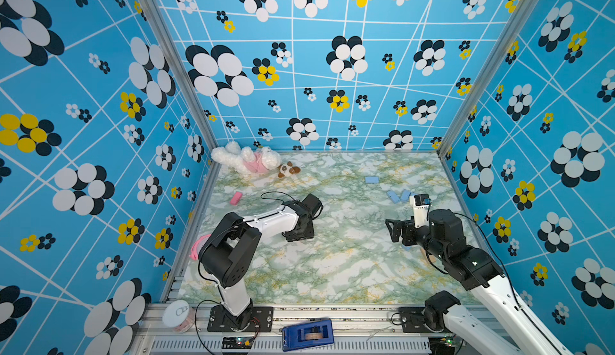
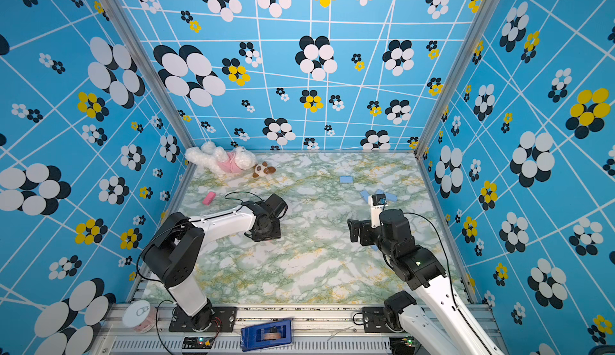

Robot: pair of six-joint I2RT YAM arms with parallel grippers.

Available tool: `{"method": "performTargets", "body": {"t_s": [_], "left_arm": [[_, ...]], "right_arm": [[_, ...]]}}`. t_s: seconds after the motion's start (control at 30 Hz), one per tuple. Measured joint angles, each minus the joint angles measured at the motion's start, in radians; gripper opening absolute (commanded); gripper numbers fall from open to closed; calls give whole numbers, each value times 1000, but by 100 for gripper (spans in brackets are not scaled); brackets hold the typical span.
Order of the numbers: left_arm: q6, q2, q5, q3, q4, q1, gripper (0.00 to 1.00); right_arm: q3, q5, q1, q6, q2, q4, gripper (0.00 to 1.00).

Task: Assemble the letter t with building blocks
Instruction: Assemble the building block at the center of the board.

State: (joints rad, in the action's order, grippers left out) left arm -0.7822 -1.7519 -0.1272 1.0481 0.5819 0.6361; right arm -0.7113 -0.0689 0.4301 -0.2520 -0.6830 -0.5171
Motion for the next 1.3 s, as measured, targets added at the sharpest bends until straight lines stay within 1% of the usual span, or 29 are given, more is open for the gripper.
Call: {"method": "performTargets", "body": {"t_s": [0.77, 1.1, 1.2, 1.3], "left_arm": [[0, 0, -5, 27, 2, 0, 54], [9, 2, -37, 32, 50, 0, 55], [9, 31, -47, 31, 76, -2, 58], [12, 103, -56, 29, 105, -10, 61]], "right_arm": [[0, 0, 0, -3, 5, 0, 99], [0, 0, 0, -3, 7, 0, 99], [0, 0, 0, -3, 7, 0, 99], [0, 0, 0, -3, 7, 0, 99]]}}
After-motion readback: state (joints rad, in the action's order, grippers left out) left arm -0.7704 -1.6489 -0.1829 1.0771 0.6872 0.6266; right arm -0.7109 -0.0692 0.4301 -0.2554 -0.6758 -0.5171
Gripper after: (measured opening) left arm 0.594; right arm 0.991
